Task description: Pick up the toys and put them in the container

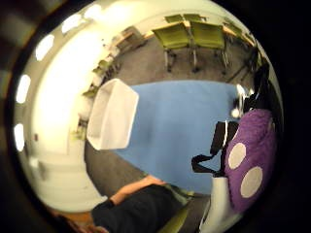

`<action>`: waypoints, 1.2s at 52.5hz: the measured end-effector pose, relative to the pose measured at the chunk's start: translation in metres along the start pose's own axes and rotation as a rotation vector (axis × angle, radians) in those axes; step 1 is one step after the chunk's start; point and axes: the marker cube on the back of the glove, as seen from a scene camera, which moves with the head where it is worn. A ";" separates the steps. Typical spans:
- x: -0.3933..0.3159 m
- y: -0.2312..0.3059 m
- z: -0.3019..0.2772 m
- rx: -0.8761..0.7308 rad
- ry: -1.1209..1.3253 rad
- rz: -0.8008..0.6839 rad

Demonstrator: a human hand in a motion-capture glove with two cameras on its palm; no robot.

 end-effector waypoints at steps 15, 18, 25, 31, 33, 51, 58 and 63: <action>-0.192 -0.051 -0.050 0.031 -0.188 -0.433; -0.235 -0.061 -0.048 0.019 -0.168 -0.417; -0.285 -0.091 -0.033 -0.005 -0.141 -0.364; -0.281 -0.110 -0.015 -0.020 -0.216 -0.453; -0.293 -0.108 -0.008 -0.012 -0.196 -0.523; -0.297 -0.105 0.026 -0.188 -0.092 -0.385; -0.277 -0.104 0.018 -0.171 -0.171 -0.474; -0.263 -0.106 0.017 -0.165 -0.159 -0.408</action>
